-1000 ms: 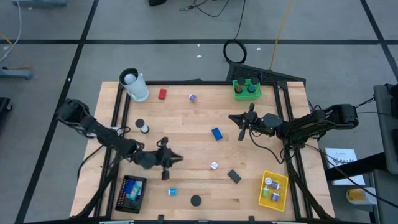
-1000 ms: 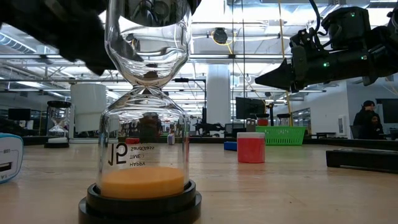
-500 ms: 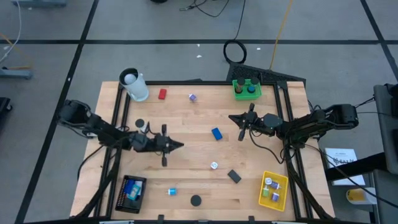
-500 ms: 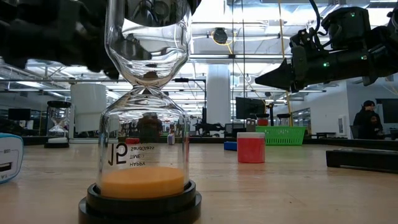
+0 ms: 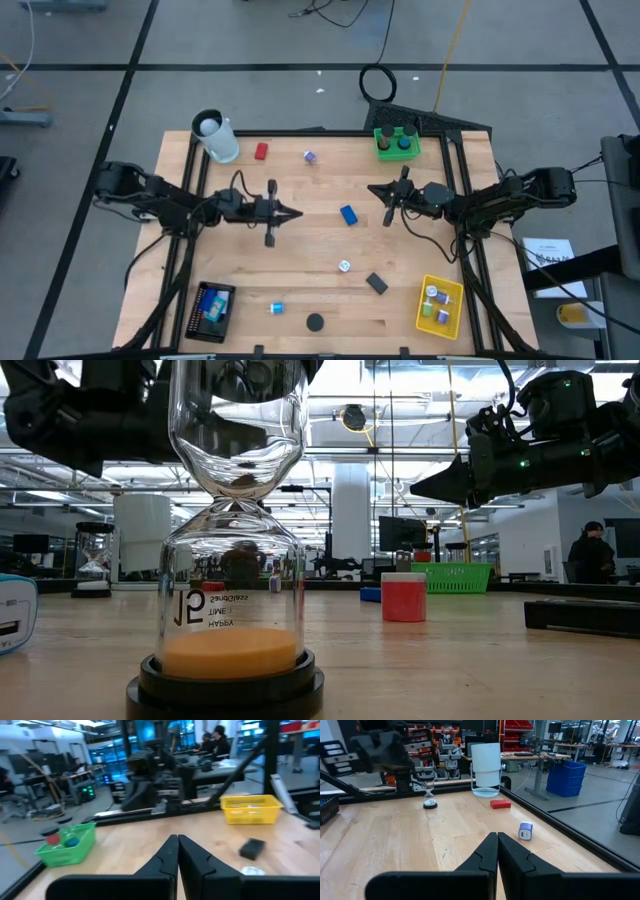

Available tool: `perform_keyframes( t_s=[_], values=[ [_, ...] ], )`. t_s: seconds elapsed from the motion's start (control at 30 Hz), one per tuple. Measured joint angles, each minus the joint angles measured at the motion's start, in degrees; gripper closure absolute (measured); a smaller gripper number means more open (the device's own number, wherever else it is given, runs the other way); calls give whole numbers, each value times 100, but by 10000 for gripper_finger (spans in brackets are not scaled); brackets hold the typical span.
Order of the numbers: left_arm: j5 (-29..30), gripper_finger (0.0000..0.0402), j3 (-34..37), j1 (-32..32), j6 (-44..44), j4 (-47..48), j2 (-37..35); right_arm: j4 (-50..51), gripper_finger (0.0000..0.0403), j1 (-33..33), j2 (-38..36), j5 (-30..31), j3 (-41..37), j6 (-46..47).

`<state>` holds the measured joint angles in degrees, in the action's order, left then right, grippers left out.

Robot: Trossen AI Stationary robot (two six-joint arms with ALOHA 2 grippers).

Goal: Pick & Place Office items
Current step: Put the pink charger adapter into the yellow bin

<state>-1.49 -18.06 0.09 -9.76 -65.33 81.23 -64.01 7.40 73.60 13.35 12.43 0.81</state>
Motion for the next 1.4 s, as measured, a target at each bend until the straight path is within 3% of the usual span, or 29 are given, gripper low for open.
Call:
perform_keyframes(
  t_s=[0.3, 0.47, 0.57, 1.1, 1.27, 1.4],
  values=[
    [-94, 391, 0, 566, -203, -185, 0, 0, 399, 0, 0, 1, 0, -1],
    [-992, 393, 0, 1200, 16, -187, 0, -1, 398, -2, 0, 0, 0, 0],
    [-1098, 387, 0, 1364, 40, -178, 0, -1, 399, 0, 0, -1, 0, -1],
    [-1109, 398, 337, 1220, -167, -257, 0, -14, 399, -1, 0, -1, 0, -1],
    [-1101, 381, 337, 1220, -61, -240, 0, -842, 399, 0, 2, -5, -2, -108],
    [-1021, 377, 339, 1220, -24, -228, 0, -1421, 399, 40, 1, -359, 80, 596]
  ],
)
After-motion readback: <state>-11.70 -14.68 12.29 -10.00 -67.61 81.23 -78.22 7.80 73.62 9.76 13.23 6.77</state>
